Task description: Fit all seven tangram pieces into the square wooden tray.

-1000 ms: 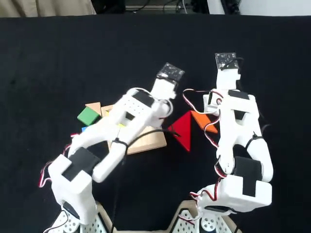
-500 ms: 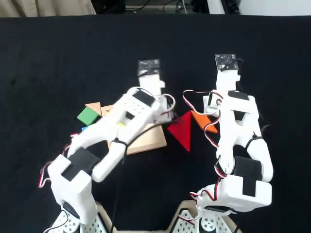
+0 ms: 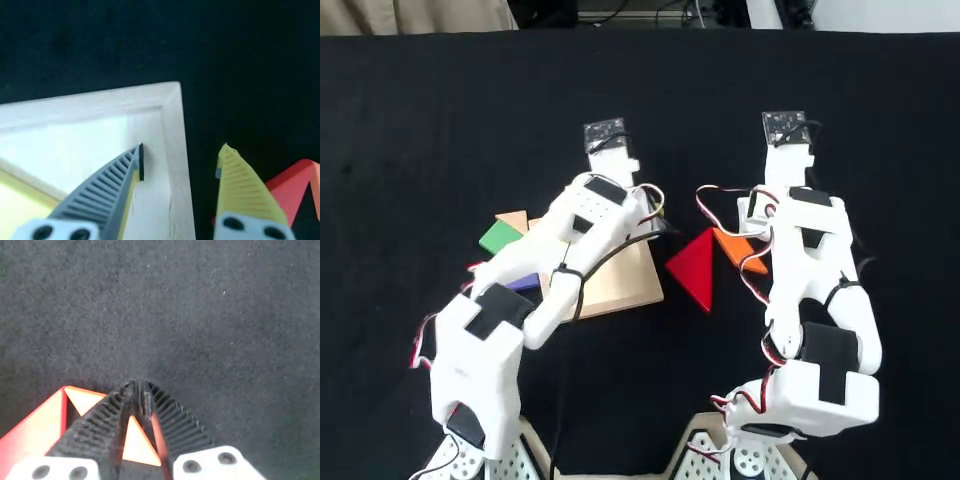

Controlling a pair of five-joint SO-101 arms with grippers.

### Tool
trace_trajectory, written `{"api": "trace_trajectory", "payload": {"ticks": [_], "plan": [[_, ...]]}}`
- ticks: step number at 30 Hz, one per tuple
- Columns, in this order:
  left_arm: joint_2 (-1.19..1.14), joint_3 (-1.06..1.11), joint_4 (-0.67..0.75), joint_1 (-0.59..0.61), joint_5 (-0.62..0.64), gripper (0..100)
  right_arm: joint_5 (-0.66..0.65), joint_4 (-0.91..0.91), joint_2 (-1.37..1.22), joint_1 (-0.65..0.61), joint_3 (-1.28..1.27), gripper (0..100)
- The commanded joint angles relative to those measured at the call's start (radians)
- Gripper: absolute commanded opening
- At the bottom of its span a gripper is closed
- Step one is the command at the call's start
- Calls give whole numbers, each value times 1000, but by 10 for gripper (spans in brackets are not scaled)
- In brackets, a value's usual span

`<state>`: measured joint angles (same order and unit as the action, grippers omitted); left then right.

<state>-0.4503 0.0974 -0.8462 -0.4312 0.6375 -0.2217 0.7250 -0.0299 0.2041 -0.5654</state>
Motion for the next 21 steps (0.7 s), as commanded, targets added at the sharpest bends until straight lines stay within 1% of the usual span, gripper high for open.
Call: {"api": "trace_trajectory", "payload": {"ticks": [1,5,9,15,21], "plan": [[-25,-59,-32,-59,-14,245,-2,-17,5,15,2,11],[-3,-58,-115,-113,-40,245,-2,-18,5,15,2,11],[8,-54,-175,-119,-35,245,-2,-18,5,15,2,11],[-2,-47,-196,-150,-38,245,-2,-18,5,15,2,11],[8,-4,-196,-259,-41,245,-2,-18,5,15,2,11]]}}
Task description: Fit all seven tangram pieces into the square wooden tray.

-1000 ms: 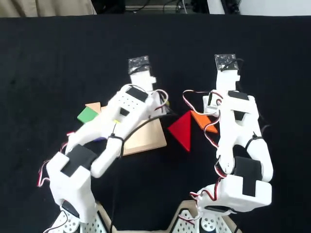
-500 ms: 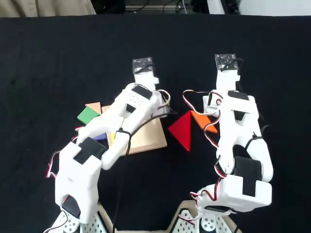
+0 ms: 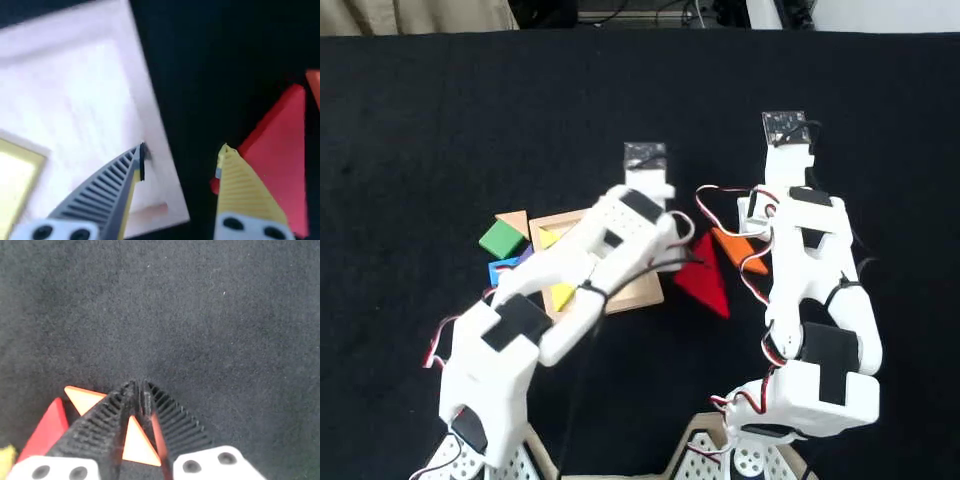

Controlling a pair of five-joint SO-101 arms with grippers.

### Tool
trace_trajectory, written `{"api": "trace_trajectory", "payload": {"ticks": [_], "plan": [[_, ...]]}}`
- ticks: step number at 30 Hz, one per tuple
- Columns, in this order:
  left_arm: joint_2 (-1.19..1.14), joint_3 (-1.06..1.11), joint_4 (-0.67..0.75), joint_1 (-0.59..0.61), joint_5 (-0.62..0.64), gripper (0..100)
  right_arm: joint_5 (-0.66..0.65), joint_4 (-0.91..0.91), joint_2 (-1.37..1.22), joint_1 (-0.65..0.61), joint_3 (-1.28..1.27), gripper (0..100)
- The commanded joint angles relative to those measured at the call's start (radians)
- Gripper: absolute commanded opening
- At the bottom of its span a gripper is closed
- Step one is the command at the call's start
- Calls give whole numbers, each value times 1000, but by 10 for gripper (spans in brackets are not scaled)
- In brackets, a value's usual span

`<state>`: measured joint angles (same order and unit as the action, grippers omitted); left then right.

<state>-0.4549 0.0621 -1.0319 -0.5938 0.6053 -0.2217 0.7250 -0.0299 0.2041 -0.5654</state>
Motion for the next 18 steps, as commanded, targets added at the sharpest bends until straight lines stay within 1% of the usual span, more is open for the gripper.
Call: {"api": "trace_trajectory", "payload": {"ticks": [1,6,16,18], "plan": [[12,31,-12,-108,-9,245,-2,-18,5,15,2,11],[12,21,-74,-136,-9,245,-2,-18,5,15,2,11],[21,15,-77,-124,-11,245,0,-18,5,18,5,11],[54,1,-112,-124,-23,245,0,-18,5,18,5,11]]}}
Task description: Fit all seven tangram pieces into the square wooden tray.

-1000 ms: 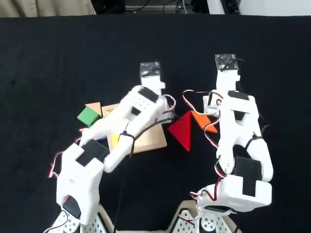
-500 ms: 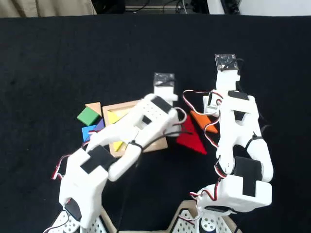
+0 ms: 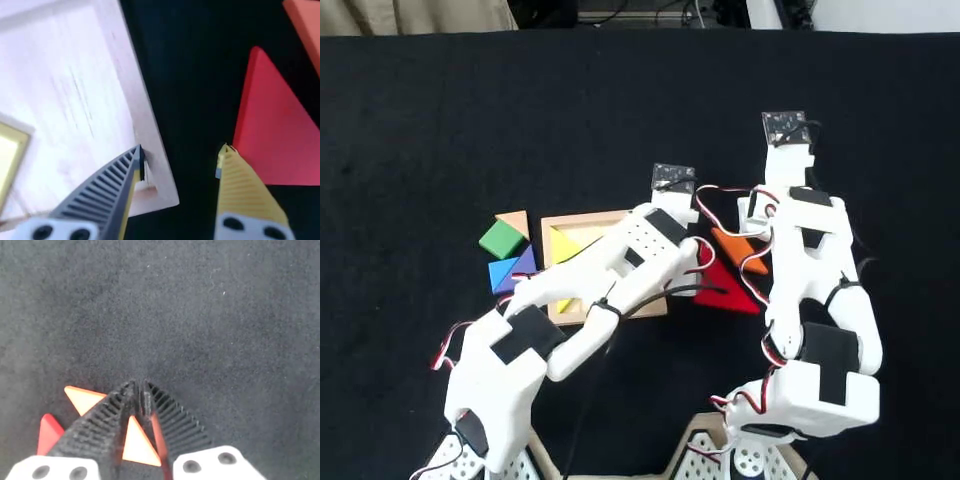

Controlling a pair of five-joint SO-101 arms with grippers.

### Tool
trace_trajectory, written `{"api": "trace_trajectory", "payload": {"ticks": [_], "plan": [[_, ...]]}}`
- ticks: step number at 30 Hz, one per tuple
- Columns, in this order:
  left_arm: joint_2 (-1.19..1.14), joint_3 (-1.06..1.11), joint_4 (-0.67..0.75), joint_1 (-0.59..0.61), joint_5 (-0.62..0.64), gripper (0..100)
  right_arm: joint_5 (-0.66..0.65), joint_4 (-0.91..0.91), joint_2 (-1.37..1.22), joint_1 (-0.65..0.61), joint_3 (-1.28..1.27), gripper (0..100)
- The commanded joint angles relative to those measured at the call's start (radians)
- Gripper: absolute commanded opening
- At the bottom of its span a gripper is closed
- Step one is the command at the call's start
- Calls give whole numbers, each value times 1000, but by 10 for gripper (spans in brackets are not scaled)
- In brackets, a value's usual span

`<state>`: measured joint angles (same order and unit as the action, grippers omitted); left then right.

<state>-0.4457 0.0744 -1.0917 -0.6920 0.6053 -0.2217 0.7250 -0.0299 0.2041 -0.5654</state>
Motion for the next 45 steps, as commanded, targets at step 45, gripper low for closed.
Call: {"api": "trace_trajectory", "payload": {"ticks": [45], "plan": [[899,866,726,993,-377,245,-304,219,470,-301,-418,308]]}}
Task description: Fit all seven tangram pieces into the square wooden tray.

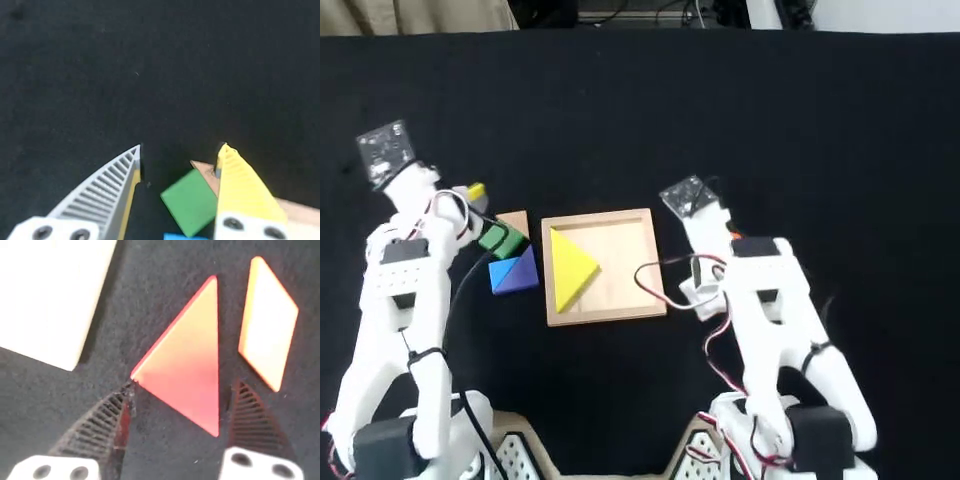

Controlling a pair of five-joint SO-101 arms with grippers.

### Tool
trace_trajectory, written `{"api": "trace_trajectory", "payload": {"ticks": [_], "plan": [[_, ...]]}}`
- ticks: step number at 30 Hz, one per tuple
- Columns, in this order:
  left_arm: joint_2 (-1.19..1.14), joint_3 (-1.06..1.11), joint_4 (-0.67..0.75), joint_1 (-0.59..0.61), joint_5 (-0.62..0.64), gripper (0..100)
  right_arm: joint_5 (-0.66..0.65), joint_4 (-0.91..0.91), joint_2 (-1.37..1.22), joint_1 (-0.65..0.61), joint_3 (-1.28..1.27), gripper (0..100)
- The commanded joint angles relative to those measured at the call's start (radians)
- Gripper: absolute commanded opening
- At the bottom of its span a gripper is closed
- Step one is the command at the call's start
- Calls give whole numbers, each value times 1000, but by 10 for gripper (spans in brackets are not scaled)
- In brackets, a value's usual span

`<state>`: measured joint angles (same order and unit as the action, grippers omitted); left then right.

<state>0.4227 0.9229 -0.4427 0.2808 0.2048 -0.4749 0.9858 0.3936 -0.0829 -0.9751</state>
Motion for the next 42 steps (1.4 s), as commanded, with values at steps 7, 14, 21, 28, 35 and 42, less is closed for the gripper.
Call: {"api": "trace_trajectory", "payload": {"ticks": [7,14,21,28,35,42], "plan": [[29,35,100,5,28,245,-57,-60,-7,-89,-18,308],[29,38,100,8,28,245,-57,-71,-134,-87,71,308],[31,48,106,4,25,245,-57,9,-311,-68,197,308],[31,48,106,4,21,245,-63,15,-346,-71,223,190],[29,50,118,4,21,245,-63,15,-337,-66,236,177],[29,88,189,4,21,245,-64,74,-170,2,239,144]]}}
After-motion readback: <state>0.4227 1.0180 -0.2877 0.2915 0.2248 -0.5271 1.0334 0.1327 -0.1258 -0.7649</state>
